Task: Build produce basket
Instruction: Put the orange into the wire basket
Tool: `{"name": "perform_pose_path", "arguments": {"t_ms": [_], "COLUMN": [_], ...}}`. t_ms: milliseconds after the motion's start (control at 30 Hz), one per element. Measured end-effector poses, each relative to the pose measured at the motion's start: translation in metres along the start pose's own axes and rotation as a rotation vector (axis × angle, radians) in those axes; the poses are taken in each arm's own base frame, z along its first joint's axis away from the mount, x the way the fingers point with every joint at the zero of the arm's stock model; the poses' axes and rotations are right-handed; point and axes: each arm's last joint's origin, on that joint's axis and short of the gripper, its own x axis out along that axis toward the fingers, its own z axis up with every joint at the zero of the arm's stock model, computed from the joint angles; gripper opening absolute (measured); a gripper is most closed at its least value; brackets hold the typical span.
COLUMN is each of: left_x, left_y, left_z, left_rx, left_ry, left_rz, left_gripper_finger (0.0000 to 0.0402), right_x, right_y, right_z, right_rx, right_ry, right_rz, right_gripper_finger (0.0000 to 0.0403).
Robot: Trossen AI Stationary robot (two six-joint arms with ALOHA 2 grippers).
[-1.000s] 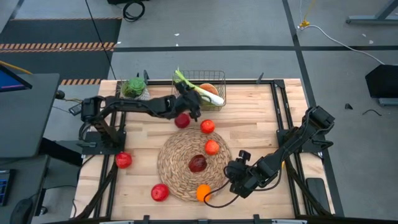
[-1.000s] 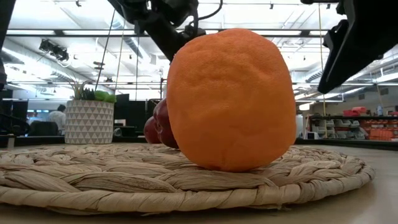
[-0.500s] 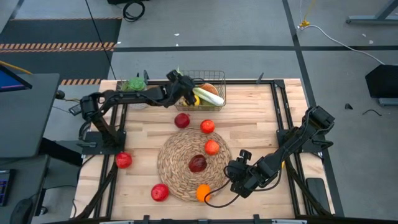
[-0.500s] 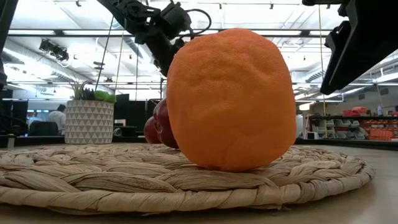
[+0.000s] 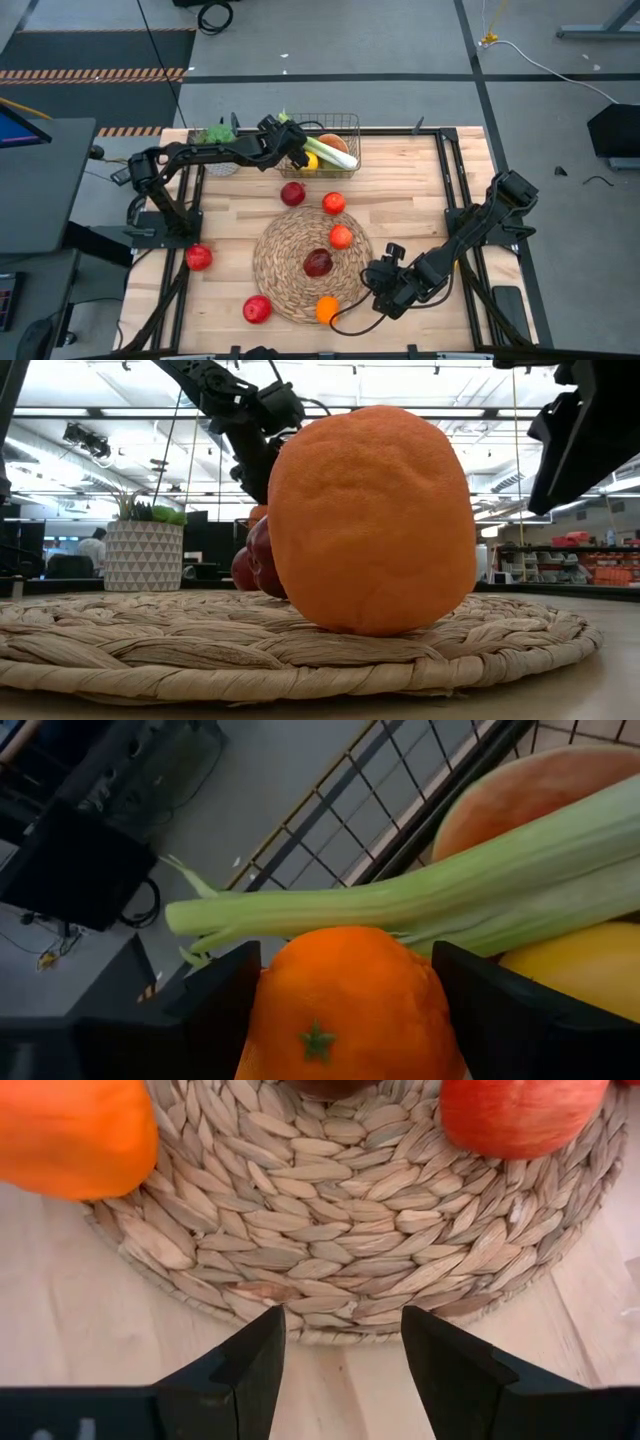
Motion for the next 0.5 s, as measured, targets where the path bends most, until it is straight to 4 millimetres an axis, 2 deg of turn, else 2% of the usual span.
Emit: {"name": "perform_pose_path", "arguments": {"t_ms": [200,500], "left_x": [-0.0001,0.0008], "left_y": [-0.0015,-0.0010], "left_z": [-0.0007,0.0046], "left_rx": [0.001,-0.024], "left_ry": [0.006,-0.042], "left_rz": [-0.051,-0.078], "left_gripper_finger": [0.0310,0.0314], "right_x": [-0.0023,-0.0033], "right_y": [0.0027,0.0043], "right_z": [-0.0036,-0.0063], "right_rx": [-0.014,-0.024], "right_ry": [0.000,0.027], "right_rz": [0.008,0.028], "right_gripper_finger": [0.0208,0.0208]}}
